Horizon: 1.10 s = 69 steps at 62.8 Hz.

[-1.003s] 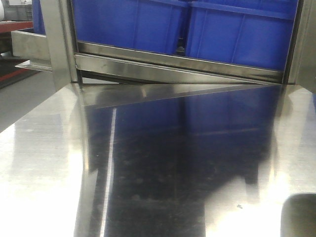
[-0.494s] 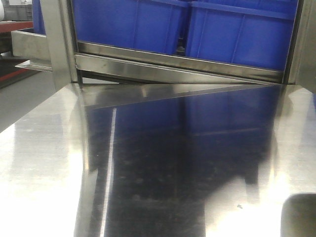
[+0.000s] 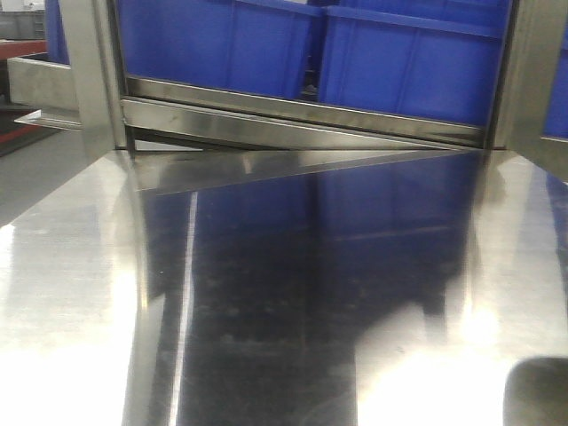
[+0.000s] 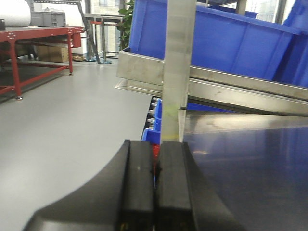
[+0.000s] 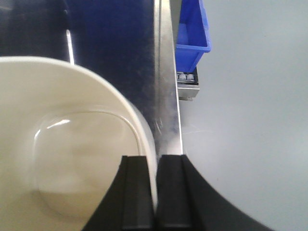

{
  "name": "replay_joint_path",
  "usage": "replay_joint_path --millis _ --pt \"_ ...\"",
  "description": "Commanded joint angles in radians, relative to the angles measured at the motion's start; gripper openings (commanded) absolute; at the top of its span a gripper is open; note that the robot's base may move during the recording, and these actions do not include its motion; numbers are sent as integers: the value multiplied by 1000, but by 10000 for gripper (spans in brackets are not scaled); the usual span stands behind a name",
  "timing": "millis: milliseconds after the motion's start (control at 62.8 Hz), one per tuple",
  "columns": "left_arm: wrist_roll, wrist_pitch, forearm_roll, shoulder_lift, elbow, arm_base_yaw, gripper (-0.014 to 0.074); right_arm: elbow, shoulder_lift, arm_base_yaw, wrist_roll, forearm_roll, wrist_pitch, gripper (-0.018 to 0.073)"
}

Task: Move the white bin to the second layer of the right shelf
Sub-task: 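Drive the base away from the table holding the bin in the right gripper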

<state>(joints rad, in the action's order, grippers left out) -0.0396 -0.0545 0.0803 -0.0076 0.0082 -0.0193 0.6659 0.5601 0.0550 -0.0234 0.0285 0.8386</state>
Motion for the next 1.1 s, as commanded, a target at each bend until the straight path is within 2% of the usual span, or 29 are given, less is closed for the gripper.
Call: replay_joint_path --millis 0,1083 --pt "5 81 5 -15 27 -6 85 30 -1 7 4 5 -81 49" --pt "5 81 5 -15 27 -6 85 30 -1 7 4 5 -81 49"
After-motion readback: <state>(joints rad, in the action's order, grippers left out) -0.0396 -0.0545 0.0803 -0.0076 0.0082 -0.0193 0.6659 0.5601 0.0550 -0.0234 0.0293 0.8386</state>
